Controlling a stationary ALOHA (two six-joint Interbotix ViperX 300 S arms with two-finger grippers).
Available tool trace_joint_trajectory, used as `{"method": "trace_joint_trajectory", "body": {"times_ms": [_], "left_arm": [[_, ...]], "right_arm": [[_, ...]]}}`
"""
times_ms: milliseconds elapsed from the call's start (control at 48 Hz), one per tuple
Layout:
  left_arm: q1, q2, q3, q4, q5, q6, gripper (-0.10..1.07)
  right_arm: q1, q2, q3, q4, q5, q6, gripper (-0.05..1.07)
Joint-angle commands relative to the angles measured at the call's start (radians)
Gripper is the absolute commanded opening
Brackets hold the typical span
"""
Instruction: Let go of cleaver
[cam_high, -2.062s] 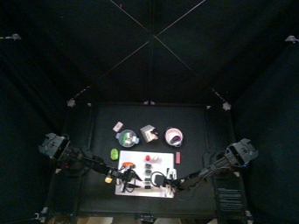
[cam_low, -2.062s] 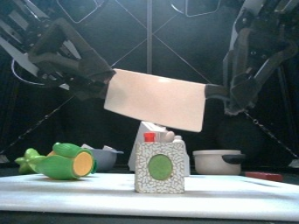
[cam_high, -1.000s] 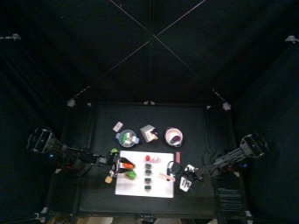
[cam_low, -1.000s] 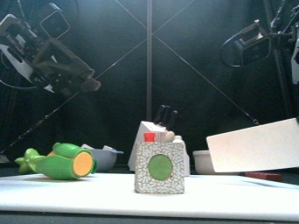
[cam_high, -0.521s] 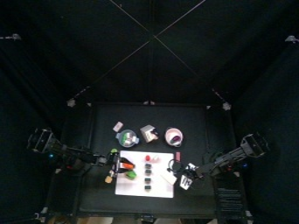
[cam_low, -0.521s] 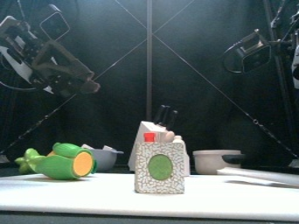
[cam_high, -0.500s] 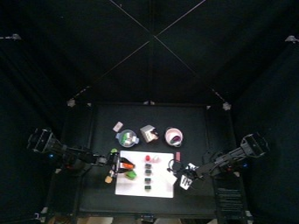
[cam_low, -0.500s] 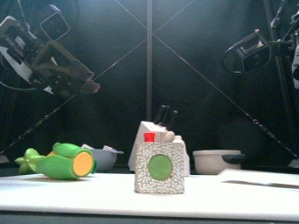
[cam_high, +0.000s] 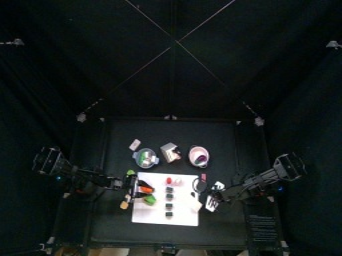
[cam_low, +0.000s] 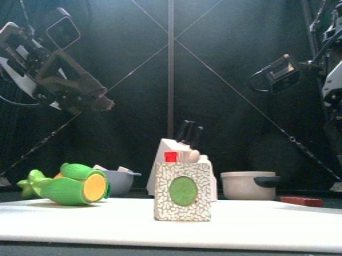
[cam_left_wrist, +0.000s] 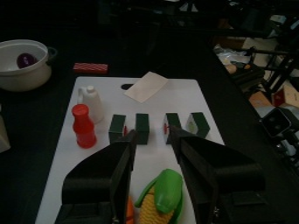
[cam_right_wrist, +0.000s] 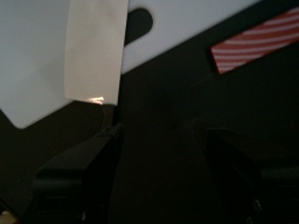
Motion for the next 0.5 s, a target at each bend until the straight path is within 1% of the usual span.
{"method": "trace_joint_trajectory", "body": {"times_ms": [0,104,229,354,479], "left_arm": [[0.002,-0.002,-0.012,0.002,-0.003,0.002,0.76],[0.002,0.003,-0.015,0.003,-0.002,0.002,0.76],[0.002,0.015,-0.020,0.003,-0.002,0.002,0.76],[0.003,0.046,-0.031,0.000,-0.002,0.002,0.76],[0.009,0.103,-0.066,0.003,0.000,0.003,0.76]], "right_arm": [[-0.005,0.015,-0.031,-0.046,-0.021,0.000,0.94],[-0.005,0.054,-0.051,-0.084,-0.023,0.000,0.94],[-0.005,0.086,-0.071,-0.101,-0.021,-0.002,0.94],[0.000,0.098,-0.083,-0.101,-0.017,-0.002,0.94],[-0.003,0.087,-0.097,-0.106,-0.002,0.000,0.94]]}}
